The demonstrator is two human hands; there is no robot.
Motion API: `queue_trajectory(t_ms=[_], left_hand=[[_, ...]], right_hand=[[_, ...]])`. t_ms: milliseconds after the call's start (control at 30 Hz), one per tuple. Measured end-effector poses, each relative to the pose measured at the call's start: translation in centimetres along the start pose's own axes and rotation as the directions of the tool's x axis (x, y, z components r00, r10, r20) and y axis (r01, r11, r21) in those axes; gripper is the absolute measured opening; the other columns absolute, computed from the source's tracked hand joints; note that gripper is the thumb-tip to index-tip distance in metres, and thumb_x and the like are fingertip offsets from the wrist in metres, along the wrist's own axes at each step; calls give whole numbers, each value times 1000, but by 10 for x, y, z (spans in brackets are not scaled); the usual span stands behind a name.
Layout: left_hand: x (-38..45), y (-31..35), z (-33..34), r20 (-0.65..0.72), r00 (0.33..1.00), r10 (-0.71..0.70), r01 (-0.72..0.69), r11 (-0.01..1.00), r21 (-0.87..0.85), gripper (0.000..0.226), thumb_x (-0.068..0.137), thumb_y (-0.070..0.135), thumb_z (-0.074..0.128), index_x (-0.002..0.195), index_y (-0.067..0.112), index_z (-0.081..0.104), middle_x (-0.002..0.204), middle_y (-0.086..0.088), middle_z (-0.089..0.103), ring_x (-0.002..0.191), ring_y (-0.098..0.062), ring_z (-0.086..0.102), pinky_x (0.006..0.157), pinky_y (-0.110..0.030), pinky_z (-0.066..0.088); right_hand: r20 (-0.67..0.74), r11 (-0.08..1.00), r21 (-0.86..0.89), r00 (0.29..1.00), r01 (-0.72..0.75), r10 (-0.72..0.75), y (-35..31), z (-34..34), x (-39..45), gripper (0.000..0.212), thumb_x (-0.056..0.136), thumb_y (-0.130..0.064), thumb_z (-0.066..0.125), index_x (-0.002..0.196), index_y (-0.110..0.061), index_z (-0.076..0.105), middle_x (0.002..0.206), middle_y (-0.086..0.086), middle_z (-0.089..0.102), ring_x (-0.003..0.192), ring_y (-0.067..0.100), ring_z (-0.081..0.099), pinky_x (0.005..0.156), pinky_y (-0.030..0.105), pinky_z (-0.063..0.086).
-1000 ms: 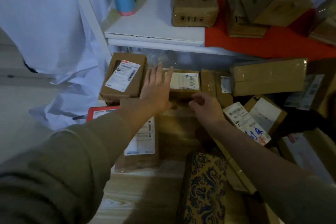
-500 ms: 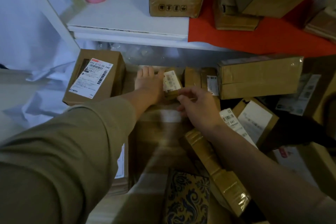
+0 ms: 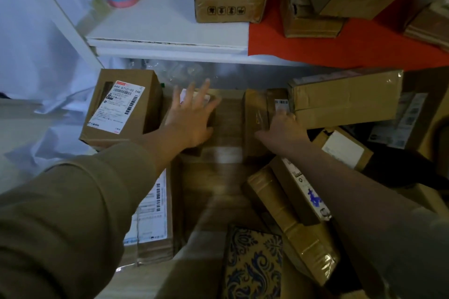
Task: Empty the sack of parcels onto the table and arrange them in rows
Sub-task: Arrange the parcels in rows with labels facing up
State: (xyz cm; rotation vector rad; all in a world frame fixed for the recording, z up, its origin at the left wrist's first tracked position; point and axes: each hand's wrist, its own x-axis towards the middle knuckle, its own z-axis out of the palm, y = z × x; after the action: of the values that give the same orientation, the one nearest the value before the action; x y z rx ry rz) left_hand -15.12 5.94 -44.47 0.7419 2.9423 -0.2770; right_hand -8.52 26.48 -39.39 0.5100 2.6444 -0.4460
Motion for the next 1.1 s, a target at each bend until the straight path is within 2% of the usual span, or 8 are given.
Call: queue_trajectory(t_ms=[100, 333, 500, 600, 700, 867, 1000, 1100], left_hand=[[-4, -2, 6, 40, 999, 26, -24, 998, -52, 65, 90, 46, 58, 149, 39, 30, 164, -6, -12, 149, -40, -4, 118, -63, 10], [-1, 12, -3, 129, 966, -223, 248, 941, -232, 67, 93, 30, 60, 151, 21, 28, 163, -6, -7, 148, -38, 3, 120, -52, 16], [-1, 49, -15, 91, 982, -166, 189, 870, -454, 41, 93, 28, 57, 130, 11, 52, 136, -13, 44, 121, -30, 45, 100, -41, 42], [-6, 70, -31, 431, 890, -150, 452, 415, -790, 22, 102, 30, 46, 107, 13, 58, 97, -5, 59, 90, -20, 59, 83, -37, 52], [-10, 85, -38, 715, 693, -87, 713, -60, -698, 38, 102, 48, 37, 120, 18, 53, 110, -10, 58, 105, -28, 58, 96, -42, 50], [-5, 78, -36, 710, 694, -116, 518, -604, -606, 52, 98, 61, 30, 119, 24, 60, 110, -8, 66, 103, -30, 62, 96, -51, 47], [-11, 52, -37, 641, 768, 2, 455, -706, -543, 36, 94, 46, 54, 122, 24, 59, 129, -12, 63, 114, -38, 60, 105, -64, 35], [-18, 43, -41, 576, 811, 104, 504, -624, -597, 72, 73, 44, 80, 134, 20, 51, 127, -14, 65, 112, -36, 65, 99, -60, 46]], right_hand=[[32, 985, -173, 999, -13, 19, -2, 1, 3, 97, 86, -60, 62, 149, 1, 22, 151, 24, 31, 140, 41, 30, 111, 49, 33], [26, 875, -482, 998, -36, 56, -16, 13, 7, 113, 77, -85, 46, 152, -5, 21, 146, 27, 36, 127, 42, 43, 91, 46, 47], [93, 876, -482, 992, -28, 83, -19, 19, 10, 118, 77, -79, 55, 156, -9, 2, 156, 30, 13, 132, 47, 39, 95, 56, 46], [97, 932, -357, 990, -62, 103, -15, 20, 14, 122, 73, -78, 62, 156, -16, -2, 159, 24, 4, 136, 50, 33, 99, 57, 42], [52, 982, -177, 995, -70, 80, -8, 15, 16, 119, 67, -87, 54, 155, -23, 6, 155, 18, 14, 133, 47, 38, 99, 50, 43], [143, 865, 500, 989, -38, -39, -6, -2, 16, 95, 74, -70, 55, 152, -27, 22, 149, 7, 26, 126, 38, 41, 97, 48, 44], [354, 270, 918, 908, -292, -225, 6, -19, 9, 43, 88, -38, 46, 124, -20, 59, 124, 15, 65, 114, 37, 60, 96, 54, 51], [360, 191, 926, 912, -324, -199, 13, -20, 5, 29, 89, -16, 41, 112, -14, 58, 116, 19, 64, 109, 39, 62, 94, 60, 51]])
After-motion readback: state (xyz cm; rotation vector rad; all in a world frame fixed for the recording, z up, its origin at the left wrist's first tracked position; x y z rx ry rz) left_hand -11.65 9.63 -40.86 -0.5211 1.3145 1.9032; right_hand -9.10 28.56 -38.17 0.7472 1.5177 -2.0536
